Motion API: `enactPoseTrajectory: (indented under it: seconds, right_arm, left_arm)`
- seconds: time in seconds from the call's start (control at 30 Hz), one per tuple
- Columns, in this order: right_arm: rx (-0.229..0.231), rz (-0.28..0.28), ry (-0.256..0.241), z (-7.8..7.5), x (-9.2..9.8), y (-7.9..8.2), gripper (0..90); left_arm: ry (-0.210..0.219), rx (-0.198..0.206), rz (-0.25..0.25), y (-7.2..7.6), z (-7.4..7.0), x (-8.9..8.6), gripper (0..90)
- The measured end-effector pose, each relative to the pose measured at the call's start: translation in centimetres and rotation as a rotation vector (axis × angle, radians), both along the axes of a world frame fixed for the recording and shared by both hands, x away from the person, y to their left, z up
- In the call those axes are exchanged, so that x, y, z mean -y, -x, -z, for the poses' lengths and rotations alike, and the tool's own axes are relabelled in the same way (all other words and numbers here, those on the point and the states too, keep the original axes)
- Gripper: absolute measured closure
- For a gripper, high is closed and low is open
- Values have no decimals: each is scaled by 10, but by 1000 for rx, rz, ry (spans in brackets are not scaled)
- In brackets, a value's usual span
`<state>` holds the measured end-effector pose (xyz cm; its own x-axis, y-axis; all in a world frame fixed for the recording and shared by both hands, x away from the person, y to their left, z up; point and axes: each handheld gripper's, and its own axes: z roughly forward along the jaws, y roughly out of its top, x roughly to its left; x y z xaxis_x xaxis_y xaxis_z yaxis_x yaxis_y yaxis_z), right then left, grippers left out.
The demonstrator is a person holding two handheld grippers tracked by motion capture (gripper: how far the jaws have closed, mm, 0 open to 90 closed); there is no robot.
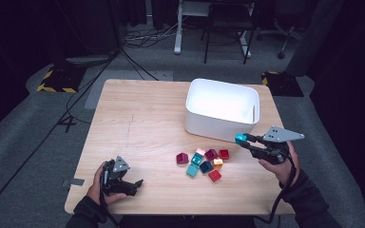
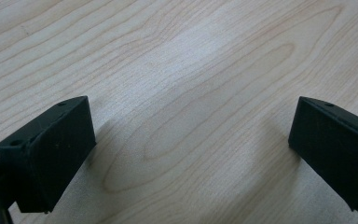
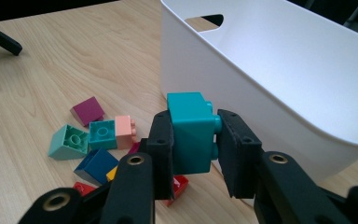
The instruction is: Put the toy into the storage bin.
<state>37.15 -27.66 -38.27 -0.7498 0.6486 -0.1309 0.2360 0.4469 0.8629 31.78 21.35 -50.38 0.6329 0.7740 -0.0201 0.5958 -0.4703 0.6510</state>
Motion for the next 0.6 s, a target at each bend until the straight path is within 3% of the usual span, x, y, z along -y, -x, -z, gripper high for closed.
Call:
enactPoseTrajectory:
  seconds: [0.6]
  right_arm:
    - [95,58,-62,-40,5,-9,684]
  left_arm:
    - [-1,2,-1,0,0,0,6]
